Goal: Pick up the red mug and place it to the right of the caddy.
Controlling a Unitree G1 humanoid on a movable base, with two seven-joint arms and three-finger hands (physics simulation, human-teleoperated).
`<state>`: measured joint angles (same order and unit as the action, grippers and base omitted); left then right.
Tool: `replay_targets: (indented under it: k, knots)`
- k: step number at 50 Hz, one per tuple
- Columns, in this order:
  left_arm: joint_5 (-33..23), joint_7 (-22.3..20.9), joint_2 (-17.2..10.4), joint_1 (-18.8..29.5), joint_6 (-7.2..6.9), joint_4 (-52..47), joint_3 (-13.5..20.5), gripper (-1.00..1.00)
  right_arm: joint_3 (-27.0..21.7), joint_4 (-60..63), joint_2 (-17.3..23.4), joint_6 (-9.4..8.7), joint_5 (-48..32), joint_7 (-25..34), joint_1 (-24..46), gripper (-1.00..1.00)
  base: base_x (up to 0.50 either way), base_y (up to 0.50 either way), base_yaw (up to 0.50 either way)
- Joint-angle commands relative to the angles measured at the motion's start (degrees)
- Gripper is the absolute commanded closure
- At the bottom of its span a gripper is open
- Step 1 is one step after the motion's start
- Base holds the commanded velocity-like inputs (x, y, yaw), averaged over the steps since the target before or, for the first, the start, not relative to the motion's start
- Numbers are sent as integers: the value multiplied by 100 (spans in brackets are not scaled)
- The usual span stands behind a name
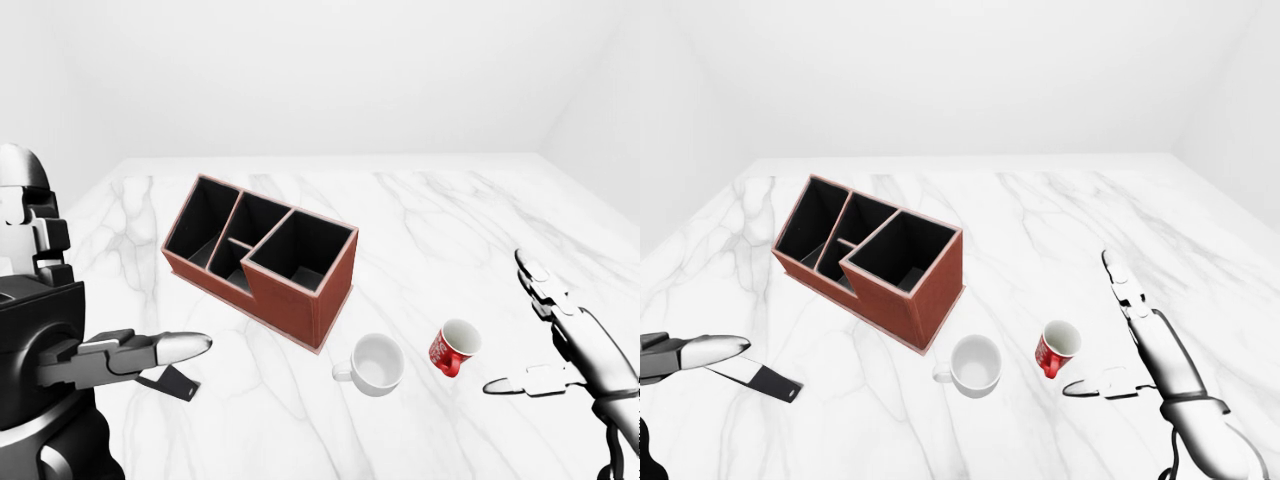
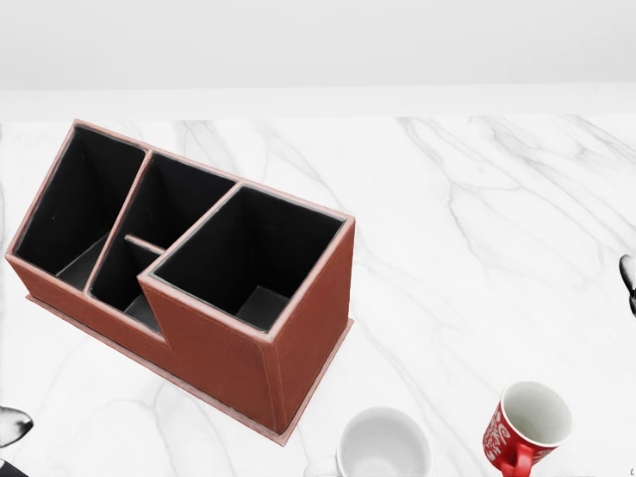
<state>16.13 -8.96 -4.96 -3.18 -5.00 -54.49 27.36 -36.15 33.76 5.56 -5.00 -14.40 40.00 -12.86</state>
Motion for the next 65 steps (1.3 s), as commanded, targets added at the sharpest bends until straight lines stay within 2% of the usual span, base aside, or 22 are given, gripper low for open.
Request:
replay_targets:
  k: [1, 13, 27, 39, 54, 65]
  knots:
    - [-17, -13, 9, -7, 0, 24, -6, -100, -46, -286, -104, 0, -186, 0, -123, -96, 0, 0, 0]
    - [-31, -21, 16, -24, 0, 35, 4, -100, -32, -804, 373, 0, -225, 0, 245, -97, 0, 0, 0]
    - [-93, -47, 38, -45, 0, 90, -48, -100, -83, -1262, 596, 0, -654, 0, 230, -96, 0, 0, 0]
    - [-123, -59, 38, -40, 0, 156, -60, -100, 267, -1753, 757, 0, -1315, 0, 292, -96, 0, 0, 0]
    - [-161, -71, 43, -33, 0, 259, -101, -100, 661, -2276, 1309, 0, -1828, 0, 853, -97, 0, 0, 0]
    - [-137, -62, 23, -27, 0, 243, -68, -100, 869, -2549, 1355, 0, -2085, 0, 894, -97, 0, 0, 0]
